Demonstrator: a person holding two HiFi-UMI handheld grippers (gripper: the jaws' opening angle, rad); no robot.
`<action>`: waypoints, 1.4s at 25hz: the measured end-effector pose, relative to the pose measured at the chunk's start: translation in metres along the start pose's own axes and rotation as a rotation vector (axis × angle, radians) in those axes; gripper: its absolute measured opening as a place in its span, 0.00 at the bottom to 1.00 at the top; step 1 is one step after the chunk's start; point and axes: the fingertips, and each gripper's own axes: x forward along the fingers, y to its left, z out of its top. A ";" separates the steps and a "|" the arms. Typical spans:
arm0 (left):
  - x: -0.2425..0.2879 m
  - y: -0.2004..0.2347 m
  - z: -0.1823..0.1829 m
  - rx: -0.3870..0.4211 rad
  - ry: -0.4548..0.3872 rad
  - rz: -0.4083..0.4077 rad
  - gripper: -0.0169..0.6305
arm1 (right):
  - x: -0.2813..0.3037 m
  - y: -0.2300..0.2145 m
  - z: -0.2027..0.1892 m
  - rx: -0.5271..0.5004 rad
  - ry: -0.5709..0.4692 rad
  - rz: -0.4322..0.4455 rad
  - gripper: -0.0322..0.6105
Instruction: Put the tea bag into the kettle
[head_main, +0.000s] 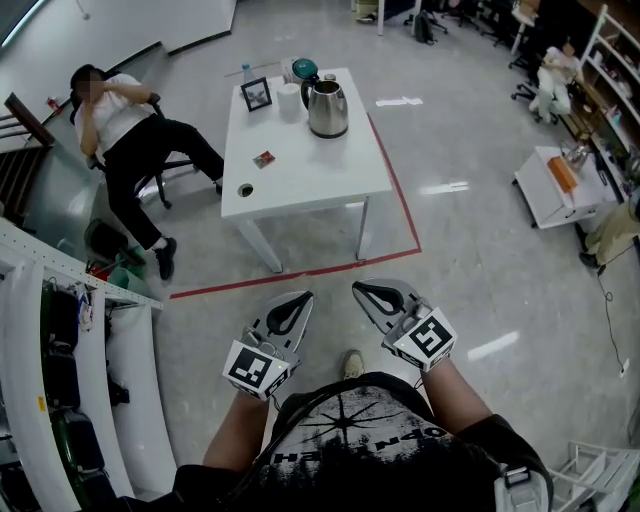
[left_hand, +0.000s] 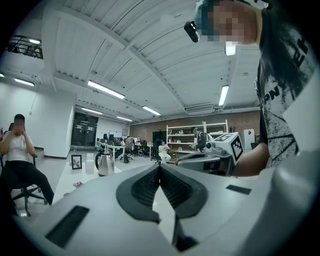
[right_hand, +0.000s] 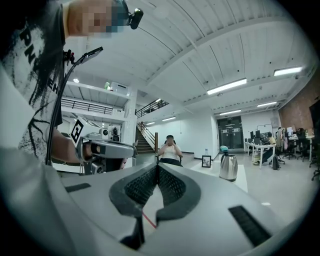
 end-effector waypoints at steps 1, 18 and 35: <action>0.008 0.002 0.001 0.003 -0.001 0.004 0.04 | -0.001 -0.008 -0.002 0.001 0.000 0.002 0.07; 0.069 0.033 0.006 0.022 -0.003 0.075 0.04 | 0.013 -0.081 -0.003 -0.013 -0.031 0.047 0.07; 0.109 0.144 -0.004 -0.010 -0.007 0.072 0.04 | 0.110 -0.140 -0.014 -0.007 0.012 0.046 0.07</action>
